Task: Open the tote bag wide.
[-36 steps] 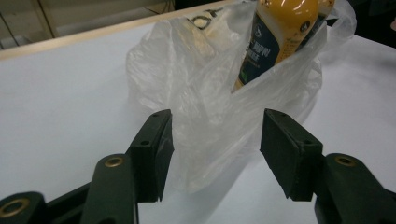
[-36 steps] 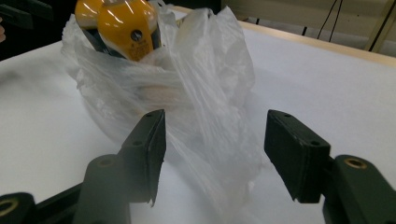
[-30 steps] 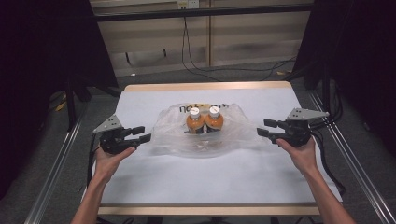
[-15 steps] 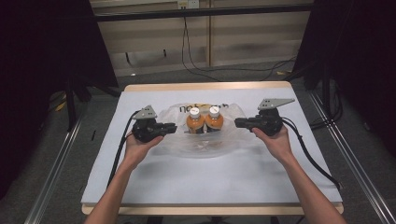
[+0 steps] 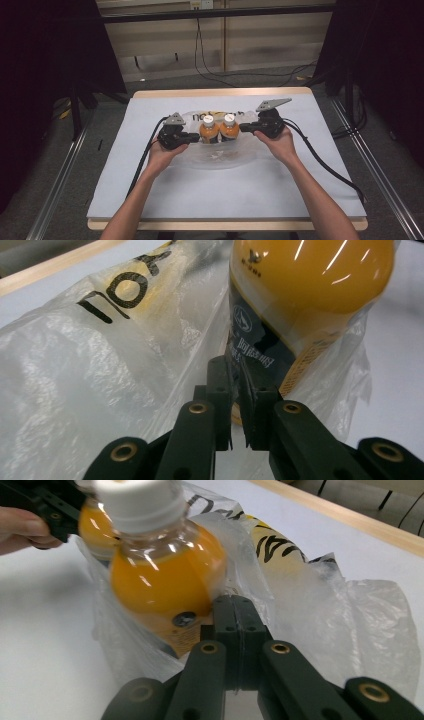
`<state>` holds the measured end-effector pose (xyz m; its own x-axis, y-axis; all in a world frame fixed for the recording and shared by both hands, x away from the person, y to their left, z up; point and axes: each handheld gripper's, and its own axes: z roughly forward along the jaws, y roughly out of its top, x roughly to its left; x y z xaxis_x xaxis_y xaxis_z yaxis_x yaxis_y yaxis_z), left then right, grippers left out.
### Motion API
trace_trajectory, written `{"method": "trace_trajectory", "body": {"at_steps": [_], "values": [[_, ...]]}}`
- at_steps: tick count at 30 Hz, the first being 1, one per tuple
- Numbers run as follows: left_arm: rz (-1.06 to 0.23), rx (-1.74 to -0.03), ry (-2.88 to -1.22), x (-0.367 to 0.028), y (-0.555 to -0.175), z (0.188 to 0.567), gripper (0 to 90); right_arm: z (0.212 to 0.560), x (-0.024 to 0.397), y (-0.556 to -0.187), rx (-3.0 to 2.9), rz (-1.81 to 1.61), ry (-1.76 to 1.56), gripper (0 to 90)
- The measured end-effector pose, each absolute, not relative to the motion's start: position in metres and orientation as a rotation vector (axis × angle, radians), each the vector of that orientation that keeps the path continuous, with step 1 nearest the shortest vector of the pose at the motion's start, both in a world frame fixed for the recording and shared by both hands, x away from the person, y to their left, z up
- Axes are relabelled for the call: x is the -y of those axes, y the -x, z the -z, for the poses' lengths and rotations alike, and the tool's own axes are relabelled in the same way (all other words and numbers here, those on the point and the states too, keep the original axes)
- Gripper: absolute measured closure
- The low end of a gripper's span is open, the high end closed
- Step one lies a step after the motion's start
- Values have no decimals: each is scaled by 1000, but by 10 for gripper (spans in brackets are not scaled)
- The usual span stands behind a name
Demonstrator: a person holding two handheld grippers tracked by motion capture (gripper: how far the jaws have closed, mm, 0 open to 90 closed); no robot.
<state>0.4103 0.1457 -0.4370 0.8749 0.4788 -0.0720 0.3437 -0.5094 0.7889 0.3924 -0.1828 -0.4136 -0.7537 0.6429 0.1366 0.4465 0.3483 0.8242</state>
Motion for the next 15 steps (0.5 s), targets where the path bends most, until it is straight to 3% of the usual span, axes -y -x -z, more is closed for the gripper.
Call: {"method": "trace_trajectory", "body": {"at_steps": [15], "values": [[-213,-591,-2306,-139,-417,458,858,457,166,-408,-2666,-962,-931,900]]}}
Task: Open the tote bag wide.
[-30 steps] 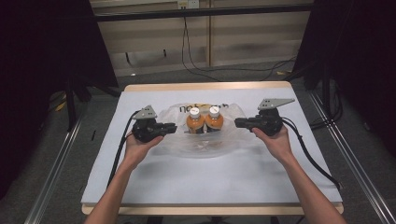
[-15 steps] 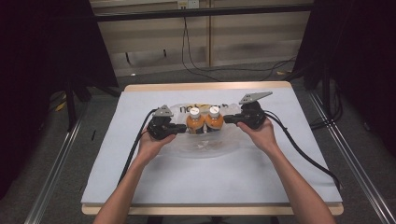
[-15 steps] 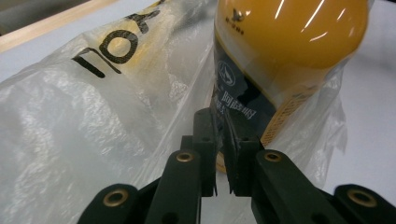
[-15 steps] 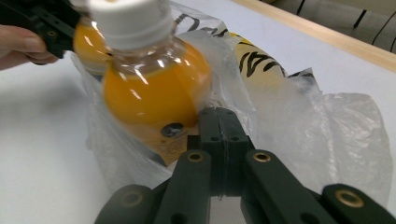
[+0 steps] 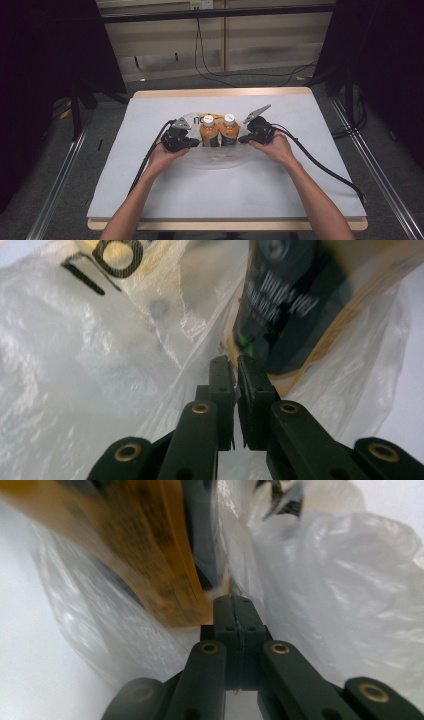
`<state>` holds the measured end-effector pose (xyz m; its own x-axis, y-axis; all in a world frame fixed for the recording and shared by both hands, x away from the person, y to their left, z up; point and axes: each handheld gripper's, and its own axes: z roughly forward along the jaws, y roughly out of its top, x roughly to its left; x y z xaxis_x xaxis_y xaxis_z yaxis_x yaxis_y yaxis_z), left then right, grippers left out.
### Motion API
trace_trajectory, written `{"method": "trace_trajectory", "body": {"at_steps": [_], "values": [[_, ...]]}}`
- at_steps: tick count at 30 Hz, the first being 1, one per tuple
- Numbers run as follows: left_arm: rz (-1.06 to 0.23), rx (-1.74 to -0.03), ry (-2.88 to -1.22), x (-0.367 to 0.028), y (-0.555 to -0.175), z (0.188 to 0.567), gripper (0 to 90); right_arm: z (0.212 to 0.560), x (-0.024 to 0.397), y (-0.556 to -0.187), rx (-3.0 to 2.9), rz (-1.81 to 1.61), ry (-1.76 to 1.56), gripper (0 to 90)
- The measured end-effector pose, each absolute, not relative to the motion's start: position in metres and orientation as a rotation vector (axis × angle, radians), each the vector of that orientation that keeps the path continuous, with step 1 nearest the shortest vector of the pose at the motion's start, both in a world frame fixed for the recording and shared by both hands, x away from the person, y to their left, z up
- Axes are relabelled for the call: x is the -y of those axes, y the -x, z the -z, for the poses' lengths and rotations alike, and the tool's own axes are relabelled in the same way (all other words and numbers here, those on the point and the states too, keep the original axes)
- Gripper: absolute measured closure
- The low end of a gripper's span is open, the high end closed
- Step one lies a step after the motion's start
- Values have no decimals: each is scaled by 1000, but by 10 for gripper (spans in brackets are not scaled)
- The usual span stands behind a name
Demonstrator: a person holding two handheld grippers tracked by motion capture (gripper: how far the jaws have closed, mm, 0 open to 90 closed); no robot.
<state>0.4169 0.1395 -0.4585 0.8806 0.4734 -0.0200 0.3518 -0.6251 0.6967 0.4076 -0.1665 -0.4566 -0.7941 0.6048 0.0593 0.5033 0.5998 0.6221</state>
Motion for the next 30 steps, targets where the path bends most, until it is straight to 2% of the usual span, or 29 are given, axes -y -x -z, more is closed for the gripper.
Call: {"method": "trace_trajectory", "body": {"at_steps": [4,7,8,10,30], "values": [[-228,-555,-2393,-141,-420,461,857,462,165,-409,-2717,-856,-883,900],[-217,-602,-2373,-140,-418,467,858,464,163,-408,-2736,-790,-868,900],[-219,-535,-2450,-144,-420,464,858,464,163,-409,-2745,-771,-857,900],[-247,-588,-2423,-143,-416,469,862,464,163,-409,-2749,-744,-856,900],[-342,-569,-2559,-161,-428,465,900,459,188,-421,-2664,-342,-834,900]]}}
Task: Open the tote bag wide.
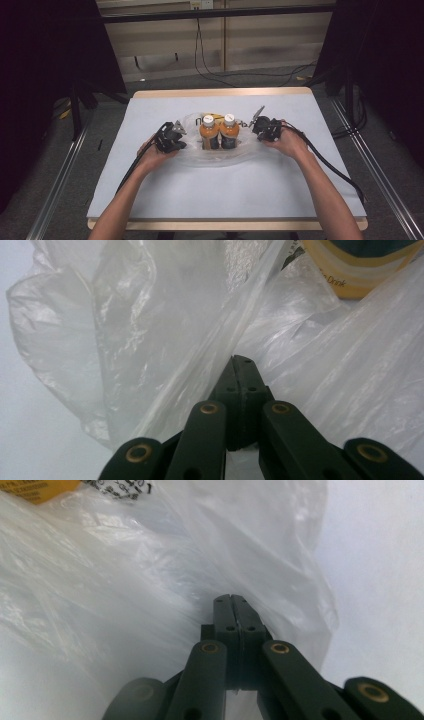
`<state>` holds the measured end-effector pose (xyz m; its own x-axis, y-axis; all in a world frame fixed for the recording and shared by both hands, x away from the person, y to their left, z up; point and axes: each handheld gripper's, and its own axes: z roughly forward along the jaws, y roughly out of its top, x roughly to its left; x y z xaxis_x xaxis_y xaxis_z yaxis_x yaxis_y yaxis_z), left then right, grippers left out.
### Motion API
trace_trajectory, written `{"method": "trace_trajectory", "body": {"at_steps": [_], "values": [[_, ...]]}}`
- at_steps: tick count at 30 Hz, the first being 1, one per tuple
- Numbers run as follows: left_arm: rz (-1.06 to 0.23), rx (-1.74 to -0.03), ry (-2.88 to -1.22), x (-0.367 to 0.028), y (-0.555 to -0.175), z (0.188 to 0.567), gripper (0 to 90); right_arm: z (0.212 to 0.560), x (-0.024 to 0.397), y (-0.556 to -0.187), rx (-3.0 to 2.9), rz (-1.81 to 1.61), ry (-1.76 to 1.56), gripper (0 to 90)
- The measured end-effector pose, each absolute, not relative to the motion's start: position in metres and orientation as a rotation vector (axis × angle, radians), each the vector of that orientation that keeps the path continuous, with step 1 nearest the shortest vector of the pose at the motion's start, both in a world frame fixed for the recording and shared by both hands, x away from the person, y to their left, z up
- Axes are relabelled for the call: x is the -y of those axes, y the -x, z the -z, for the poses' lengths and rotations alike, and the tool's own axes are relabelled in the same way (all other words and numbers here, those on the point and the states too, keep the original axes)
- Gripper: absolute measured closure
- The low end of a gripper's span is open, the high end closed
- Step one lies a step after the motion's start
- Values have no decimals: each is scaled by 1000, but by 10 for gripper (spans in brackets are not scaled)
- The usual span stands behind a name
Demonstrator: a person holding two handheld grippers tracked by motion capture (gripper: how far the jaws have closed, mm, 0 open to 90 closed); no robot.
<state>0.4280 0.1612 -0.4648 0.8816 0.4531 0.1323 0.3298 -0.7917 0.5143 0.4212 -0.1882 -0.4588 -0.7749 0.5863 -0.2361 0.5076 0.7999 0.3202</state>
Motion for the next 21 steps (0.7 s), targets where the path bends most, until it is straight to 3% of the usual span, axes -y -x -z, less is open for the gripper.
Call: {"method": "trace_trajectory", "body": {"at_steps": [9,14,21], "values": [[-281,-620,-2534,-175,-429,464,900,454,205,-414,-2665,-349,-839,900],[-273,-587,-2491,-169,-425,457,900,437,194,-410,-2653,-619,-825,900],[-269,-511,-2504,-155,-428,447,900,425,166,-417,-2669,-690,-765,900]]}}
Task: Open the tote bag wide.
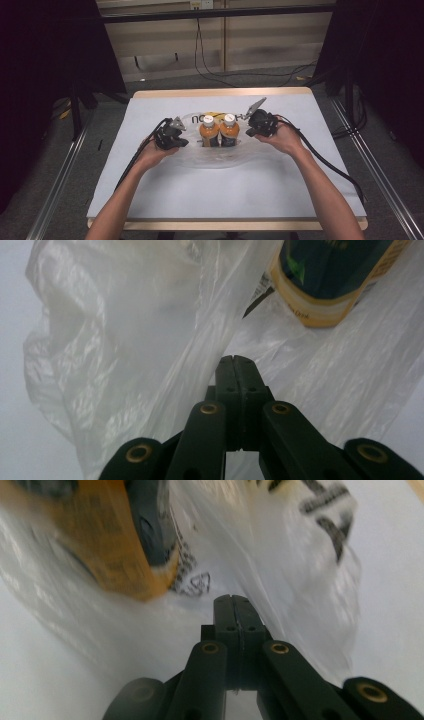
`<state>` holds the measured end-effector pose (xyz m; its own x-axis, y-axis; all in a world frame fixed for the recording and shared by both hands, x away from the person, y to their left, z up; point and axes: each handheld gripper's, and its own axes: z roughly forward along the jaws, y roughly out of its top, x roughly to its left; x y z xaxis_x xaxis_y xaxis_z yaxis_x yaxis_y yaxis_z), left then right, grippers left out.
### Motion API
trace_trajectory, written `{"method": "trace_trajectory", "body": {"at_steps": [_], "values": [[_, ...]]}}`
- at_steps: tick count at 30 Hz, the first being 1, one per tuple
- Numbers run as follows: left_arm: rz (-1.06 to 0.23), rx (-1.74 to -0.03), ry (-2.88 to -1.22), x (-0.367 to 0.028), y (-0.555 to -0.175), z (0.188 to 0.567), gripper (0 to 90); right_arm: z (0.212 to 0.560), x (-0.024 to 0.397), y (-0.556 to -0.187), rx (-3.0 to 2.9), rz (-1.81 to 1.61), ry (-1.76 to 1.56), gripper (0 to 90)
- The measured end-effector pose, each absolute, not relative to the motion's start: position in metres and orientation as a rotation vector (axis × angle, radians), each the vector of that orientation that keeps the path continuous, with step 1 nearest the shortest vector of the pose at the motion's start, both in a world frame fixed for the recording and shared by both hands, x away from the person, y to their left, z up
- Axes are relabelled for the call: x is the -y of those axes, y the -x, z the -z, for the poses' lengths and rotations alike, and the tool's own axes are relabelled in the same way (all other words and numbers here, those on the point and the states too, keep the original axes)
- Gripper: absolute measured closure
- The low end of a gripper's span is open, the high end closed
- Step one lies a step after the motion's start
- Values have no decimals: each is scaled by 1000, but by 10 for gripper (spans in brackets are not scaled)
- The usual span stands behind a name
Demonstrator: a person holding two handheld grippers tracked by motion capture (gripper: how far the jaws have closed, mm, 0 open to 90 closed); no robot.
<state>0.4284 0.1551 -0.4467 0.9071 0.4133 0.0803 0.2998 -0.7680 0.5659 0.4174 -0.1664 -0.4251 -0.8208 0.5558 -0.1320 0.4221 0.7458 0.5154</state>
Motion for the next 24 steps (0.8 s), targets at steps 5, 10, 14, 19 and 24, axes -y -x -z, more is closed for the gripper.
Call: {"method": "trace_trajectory", "body": {"at_steps": [5,10,14,19,24], "values": [[-263,-505,-2513,-147,-435,449,899,438,152,-428,-2678,-692,-791,900],[-318,-485,-2638,-144,-440,458,900,454,156,-432,-2732,-616,-822,900],[-319,-521,-2641,-157,-445,461,900,457,170,-425,-2792,-450,-808,900],[-430,-504,-2715,-163,-443,460,900,454,182,-416,-2830,-326,-695,900],[-424,-516,-2738,-168,-449,459,900,453,190,-415,-2832,-185,-656,900]]}}
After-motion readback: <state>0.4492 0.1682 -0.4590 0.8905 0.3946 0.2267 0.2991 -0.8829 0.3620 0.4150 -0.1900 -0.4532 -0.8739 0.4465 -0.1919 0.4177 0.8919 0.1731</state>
